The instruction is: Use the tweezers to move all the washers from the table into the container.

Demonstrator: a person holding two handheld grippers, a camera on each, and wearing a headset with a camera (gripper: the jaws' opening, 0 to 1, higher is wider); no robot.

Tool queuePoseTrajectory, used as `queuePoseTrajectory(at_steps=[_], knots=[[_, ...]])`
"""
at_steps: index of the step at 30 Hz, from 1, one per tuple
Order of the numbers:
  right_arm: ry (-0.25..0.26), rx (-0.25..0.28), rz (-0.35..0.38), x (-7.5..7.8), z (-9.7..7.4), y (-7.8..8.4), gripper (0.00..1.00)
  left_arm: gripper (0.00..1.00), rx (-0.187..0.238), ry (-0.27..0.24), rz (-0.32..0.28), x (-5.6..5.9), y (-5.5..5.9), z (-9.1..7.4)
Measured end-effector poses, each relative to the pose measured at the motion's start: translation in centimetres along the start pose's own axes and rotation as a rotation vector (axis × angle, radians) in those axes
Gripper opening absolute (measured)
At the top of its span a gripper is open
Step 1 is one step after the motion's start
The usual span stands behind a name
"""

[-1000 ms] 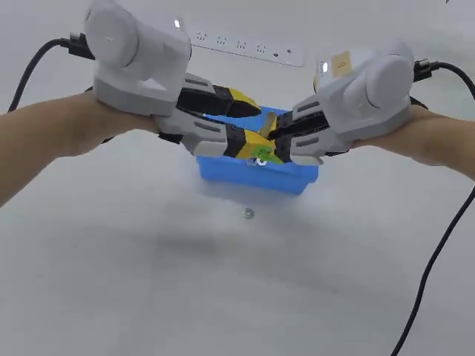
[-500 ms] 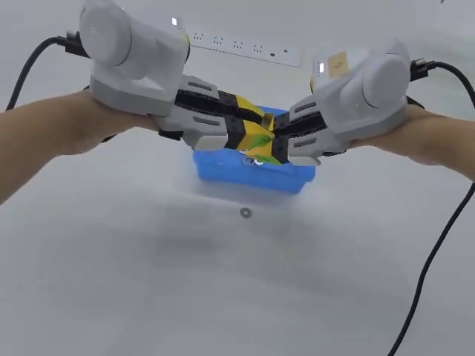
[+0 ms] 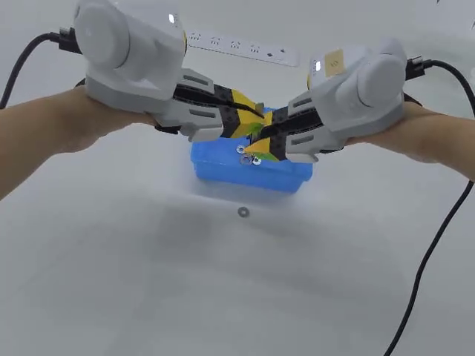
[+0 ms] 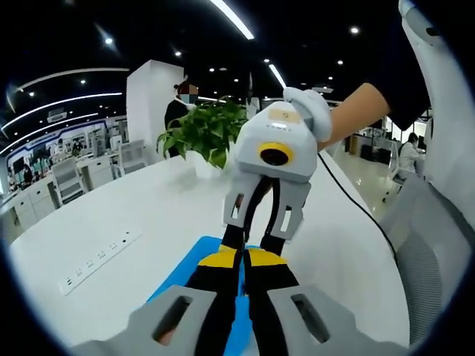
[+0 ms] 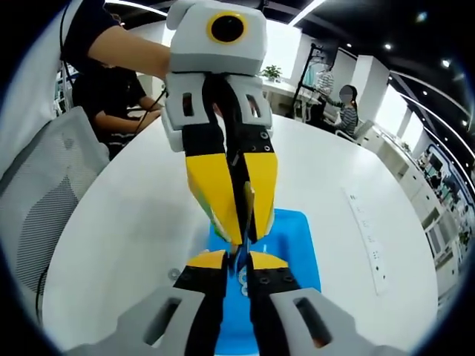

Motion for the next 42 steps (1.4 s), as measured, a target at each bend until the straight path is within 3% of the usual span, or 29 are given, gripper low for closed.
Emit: queuePoseTrajectory(at_steps=[12,18,21,23,25,31,33,34,37,42], knots=[[0.050,-0.019,0.043,-0.2,-1.1,0.3,0.24,0.06,-0.001,-0.038,0.017,-0.1,-0.6,-0.8],[0.142,0.010,0.120,0.0,-2.7,0.6,0.28,0.06,-0.011,-0.047,0.033,0.7,-0.9,-1.5],[0.224,0.030,0.130,0.2,-3.7,1.0,0.29,0.06,0.002,-0.056,0.027,1.2,-1.0,-1.9],[0.251,0.023,0.151,-0.2,-4.4,1.8,0.30,0.06,-0.008,-0.066,0.029,0.9,-0.8,-2.1],[0.270,0.017,0.169,-0.6,-5.1,2.5,0.32,0.06,-0.023,-0.074,0.032,1.4,-0.5,-2.3],[0.330,0.029,0.264,-3.0,-7.6,4.0,0.36,0.06,0.029,-0.083,0.027,3.6,-0.7,-3.0],[0.339,0.032,0.296,-4.3,-8.4,4.6,0.36,0.06,0.017,-0.087,0.035,4.1,-0.5,-3.1],[0.341,0.028,0.311,-4.7,-8.7,4.9,0.36,0.06,0.006,-0.094,0.047,4.1,-0.4,-3.2],[0.347,0.023,0.389,-6.3,-9.7,5.9,0.36,0.06,0.028,-0.115,0.039,4.4,-0.6,-3.5],[0.342,-0.011,0.449,-8.3,-10.5,7.4,0.40,0.06,0.042,-0.112,0.022,5.0,-0.6,-3.5]])
Point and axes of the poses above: the centre of the closed fingertips' face, and the gripper's own axes: z roughly forward along the fingers, x roughly to its right, y roughly out of its underside, the point moved 4 cm from there along -z, roughly backward along the fingers, and after that the axes turned 13 degrees about y, right-handed, at the moved point
